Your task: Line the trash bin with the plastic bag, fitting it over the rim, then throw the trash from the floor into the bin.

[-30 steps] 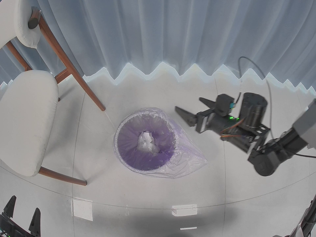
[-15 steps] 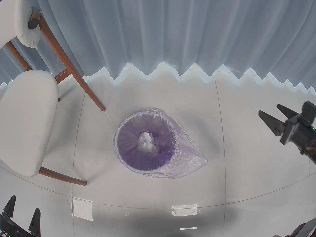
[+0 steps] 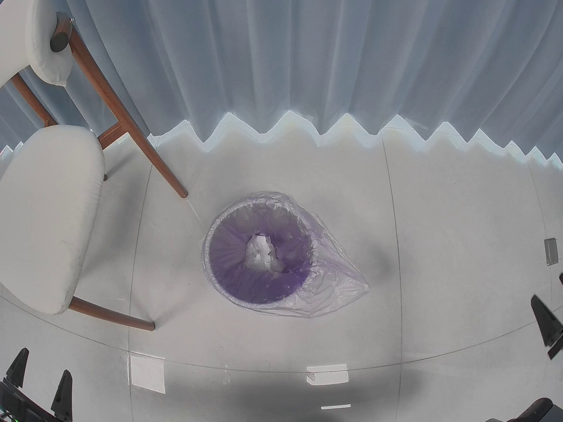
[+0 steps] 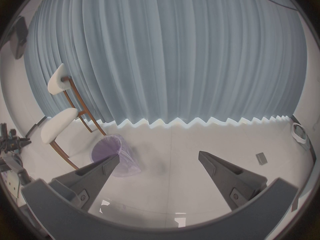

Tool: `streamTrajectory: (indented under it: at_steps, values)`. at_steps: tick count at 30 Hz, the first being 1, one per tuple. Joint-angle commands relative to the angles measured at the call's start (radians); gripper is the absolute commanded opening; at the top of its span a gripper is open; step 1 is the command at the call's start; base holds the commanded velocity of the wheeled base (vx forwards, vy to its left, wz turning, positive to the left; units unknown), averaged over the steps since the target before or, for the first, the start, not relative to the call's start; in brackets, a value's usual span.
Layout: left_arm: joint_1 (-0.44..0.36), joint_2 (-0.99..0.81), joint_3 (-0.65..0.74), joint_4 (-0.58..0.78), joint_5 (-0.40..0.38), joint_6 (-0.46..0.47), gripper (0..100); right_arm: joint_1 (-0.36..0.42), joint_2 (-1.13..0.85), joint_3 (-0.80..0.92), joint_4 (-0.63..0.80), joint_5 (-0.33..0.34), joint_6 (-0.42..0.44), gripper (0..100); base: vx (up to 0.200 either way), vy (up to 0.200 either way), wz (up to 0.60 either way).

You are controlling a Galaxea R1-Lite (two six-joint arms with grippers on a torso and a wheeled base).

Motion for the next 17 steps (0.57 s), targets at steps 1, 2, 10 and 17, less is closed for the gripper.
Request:
streamTrajectory:
  at_steps: [1, 2, 10, 17]
  values:
    - [0.001, -0.015, 0.015, -0.001, -0.001, 0.002, 100, -0.119, -0.505, 0.186, 0.268, -0.034, -0.016, 100, 0.000, 0.000, 0.00]
    - [0.001, -0.015, 0.015, -0.001, -0.001, 0.002, 100, -0.119, -0.505, 0.186, 0.268, -0.031, -0.037, 100, 0.000, 0.000, 0.00]
    - [0.001, -0.015, 0.015, -0.001, -0.004, 0.002, 100, -0.119, -0.505, 0.186, 0.268, -0.030, -0.020, 100, 0.000, 0.000, 0.00]
    - [0.001, -0.015, 0.015, -0.001, -0.004, 0.002, 100, -0.119, -0.505, 0.186, 0.266, -0.028, -0.020, 100, 0.000, 0.000, 0.00]
